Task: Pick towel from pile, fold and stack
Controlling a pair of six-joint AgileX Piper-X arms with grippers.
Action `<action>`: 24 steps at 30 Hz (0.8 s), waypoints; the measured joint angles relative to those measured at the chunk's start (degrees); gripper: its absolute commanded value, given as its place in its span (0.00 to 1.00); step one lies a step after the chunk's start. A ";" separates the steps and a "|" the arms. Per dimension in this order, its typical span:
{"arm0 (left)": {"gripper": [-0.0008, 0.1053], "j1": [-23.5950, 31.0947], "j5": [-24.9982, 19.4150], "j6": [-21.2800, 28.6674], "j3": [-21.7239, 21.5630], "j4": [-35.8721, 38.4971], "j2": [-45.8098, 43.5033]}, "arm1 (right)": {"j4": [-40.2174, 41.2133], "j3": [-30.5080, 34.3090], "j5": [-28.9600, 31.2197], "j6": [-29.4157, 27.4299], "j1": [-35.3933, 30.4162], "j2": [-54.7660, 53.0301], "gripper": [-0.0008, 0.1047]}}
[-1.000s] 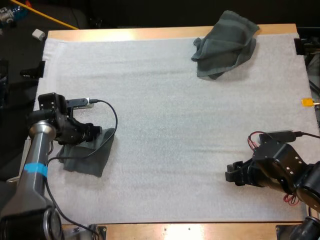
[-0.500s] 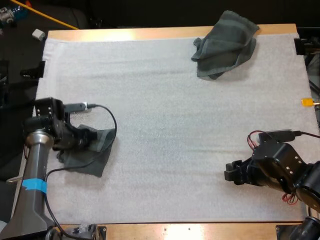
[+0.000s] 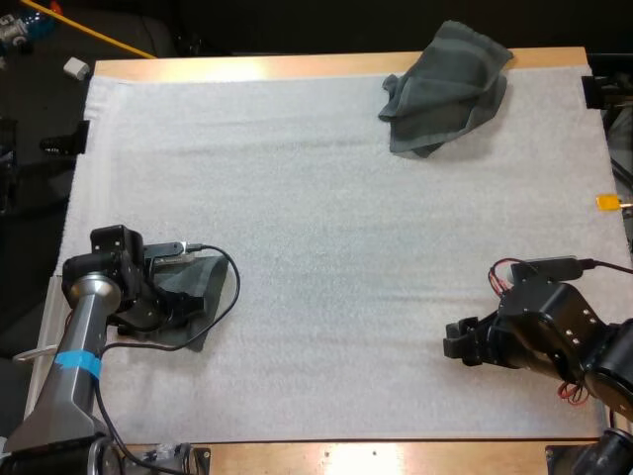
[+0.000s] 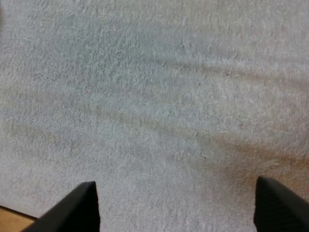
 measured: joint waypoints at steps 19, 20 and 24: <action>0.57 0.00 3.66 -1.94 -8.66 -6.22 1.58 | -0.29 0.00 -0.06 0.00 0.00 0.00 0.61; 0.57 0.00 4.32 -2.16 -8.64 -6.91 2.52 | -0.29 0.00 -0.06 0.00 0.00 0.00 0.61; 0.57 0.00 6.07 -2.74 -8.64 -8.48 5.99 | -0.29 0.00 -0.13 0.00 0.00 0.00 0.61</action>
